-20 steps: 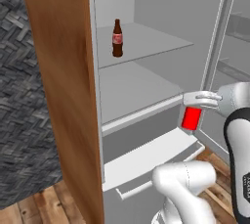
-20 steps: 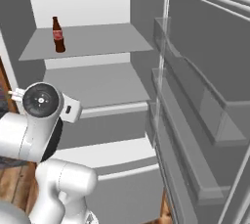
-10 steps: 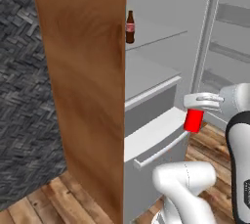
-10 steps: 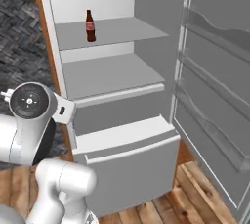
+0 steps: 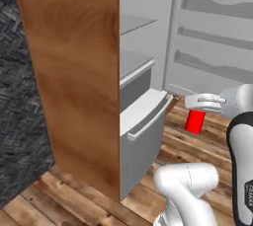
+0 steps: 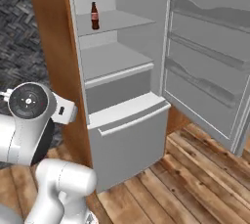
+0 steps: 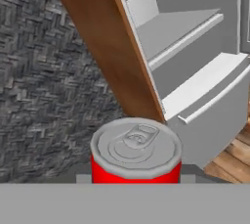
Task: Open the fridge, grab two sodas, and place both sodas inside the bowl with ice on the dining counter.
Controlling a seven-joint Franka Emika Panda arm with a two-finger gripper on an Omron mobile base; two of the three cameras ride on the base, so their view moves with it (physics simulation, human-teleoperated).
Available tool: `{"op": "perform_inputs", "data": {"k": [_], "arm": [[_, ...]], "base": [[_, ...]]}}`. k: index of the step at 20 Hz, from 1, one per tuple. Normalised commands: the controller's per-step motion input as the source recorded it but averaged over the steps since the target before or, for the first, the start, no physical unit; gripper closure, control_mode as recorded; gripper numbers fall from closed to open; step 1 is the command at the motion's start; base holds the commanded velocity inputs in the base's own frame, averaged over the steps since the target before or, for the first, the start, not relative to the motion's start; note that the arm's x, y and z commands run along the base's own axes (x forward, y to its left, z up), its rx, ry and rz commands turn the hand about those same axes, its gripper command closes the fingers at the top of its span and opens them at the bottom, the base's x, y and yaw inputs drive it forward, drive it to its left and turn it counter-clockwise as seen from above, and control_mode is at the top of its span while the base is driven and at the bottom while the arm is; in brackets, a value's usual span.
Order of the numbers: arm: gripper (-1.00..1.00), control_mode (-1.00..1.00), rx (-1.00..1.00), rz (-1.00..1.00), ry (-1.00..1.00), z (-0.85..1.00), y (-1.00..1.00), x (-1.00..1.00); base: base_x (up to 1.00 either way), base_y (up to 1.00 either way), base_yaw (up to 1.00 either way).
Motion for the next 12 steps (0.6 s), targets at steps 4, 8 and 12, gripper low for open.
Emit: {"op": "perform_inputs", "data": {"k": [4, 8, 12], "arm": [[1.00, 1.00, 0.00, 0.00, 0.00, 0.00, 0.00, 0.00], [1.00, 1.00, 0.00, 0.00, 0.00, 0.00, 0.00, 0.00], [1.00, 1.00, 0.00, 0.00, 0.00, 0.00, 0.00, 0.00]], "base": [[-1.00, 0.05, -0.43], [-0.94, -0.06, -0.39], [-0.87, -0.18, -0.37]]}}
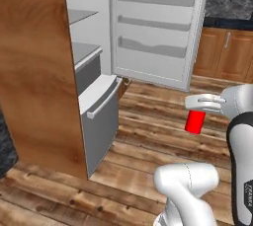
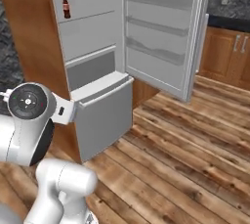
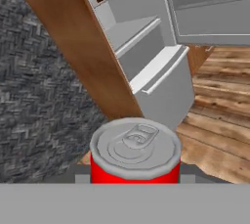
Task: Open the fridge, grab two sodas, and place both sodas inside the bowl with ice on the dining counter.
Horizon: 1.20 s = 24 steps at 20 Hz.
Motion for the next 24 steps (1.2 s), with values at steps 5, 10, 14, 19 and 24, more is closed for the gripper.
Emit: {"op": "perform_inputs", "data": {"k": [5, 10, 14, 19, 24], "arm": [[1.00, 1.00, 0.00, 0.00, 0.00, 0.00, 0.00, 0.00], [1.00, 1.00, 0.00, 0.00, 0.00, 0.00, 0.00, 0.00], [1.00, 1.00, 0.00, 0.00, 0.00, 0.00, 0.00, 0.00], [1.00, 1.00, 0.00, 0.00, 0.00, 0.00, 0.00, 0.00], [1.00, 1.00, 0.00, 0.00, 0.00, 0.00, 0.00, 0.00]], "base": [[-0.70, -0.47, -0.32], [-0.64, -0.68, -0.27], [-0.64, -0.82, -0.22], [-0.84, -0.77, -0.20], [-0.95, -0.56, -0.24]]}}
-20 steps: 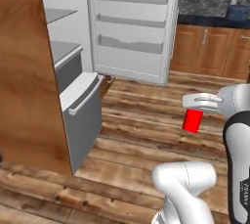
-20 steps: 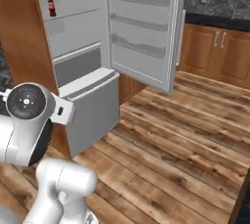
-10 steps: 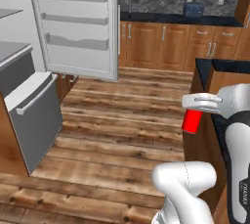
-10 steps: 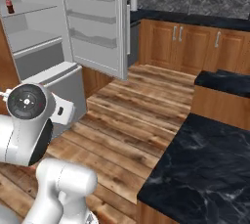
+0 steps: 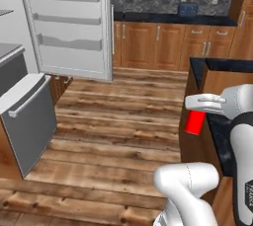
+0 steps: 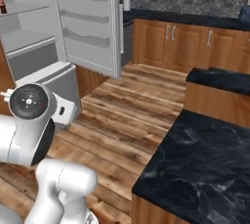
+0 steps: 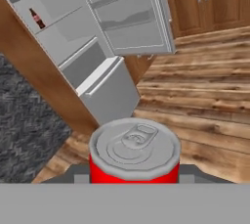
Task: Open the fridge, grab two sodas, and place both sodas inside the bowl with ice on the dining counter.
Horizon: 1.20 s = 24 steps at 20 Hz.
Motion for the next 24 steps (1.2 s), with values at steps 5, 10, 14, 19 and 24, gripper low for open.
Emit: {"op": "perform_inputs", "data": {"k": [5, 10, 14, 19, 24], "arm": [[1.00, 1.00, 0.00, 0.00, 0.00, 0.00, 0.00, 0.00], [1.00, 1.00, 0.00, 0.00, 0.00, 0.00, 0.00, 0.00], [1.00, 1.00, 0.00, 0.00, 0.00, 0.00, 0.00, 0.00], [1.00, 1.00, 0.00, 0.00, 0.00, 0.00, 0.00, 0.00], [1.00, 1.00, 0.00, 0.00, 0.00, 0.00, 0.00, 0.00]], "base": [[-1.00, -0.05, -0.35], [-0.49, 0.45, -0.04], [-0.71, 0.21, -0.01], [-1.00, -0.31, -0.13], [-0.95, -0.71, -0.16]]}}
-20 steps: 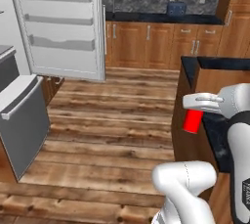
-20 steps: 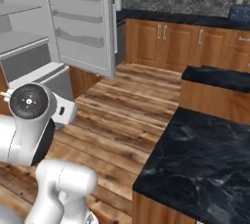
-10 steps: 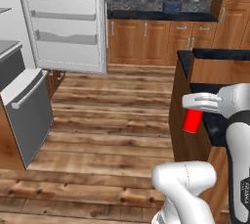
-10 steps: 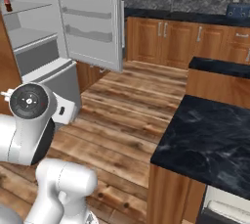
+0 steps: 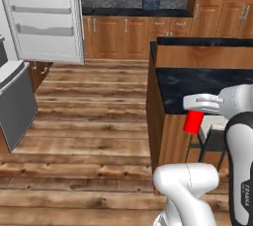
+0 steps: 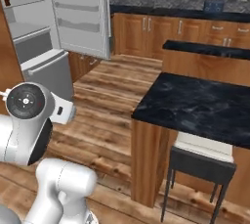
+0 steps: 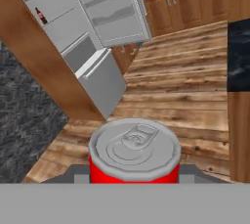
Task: Open the fridge, grab two sodas, and place both sodas inside the bowl with ice on the dining counter.
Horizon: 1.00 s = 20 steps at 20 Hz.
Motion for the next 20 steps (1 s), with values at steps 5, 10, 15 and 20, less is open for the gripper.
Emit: {"op": "perform_inputs", "data": {"k": [5, 10, 15, 20], "arm": [[1.00, 1.00, 0.00, 0.00, 0.00, 0.00, 0.00, 0.00], [1.00, 1.00, 0.00, 0.00, 0.00, 0.00, 0.00, 0.00], [1.00, 1.00, 0.00, 0.00, 0.00, 0.00, 0.00, 0.00], [1.00, 1.00, 0.00, 0.00, 0.00, 0.00, 0.00, 0.00]], "base": [[-0.70, -0.88, -0.18], [-0.32, -0.97, -0.20], [-0.04, -0.99, -0.19], [0.04, -0.97, -0.15]]}}
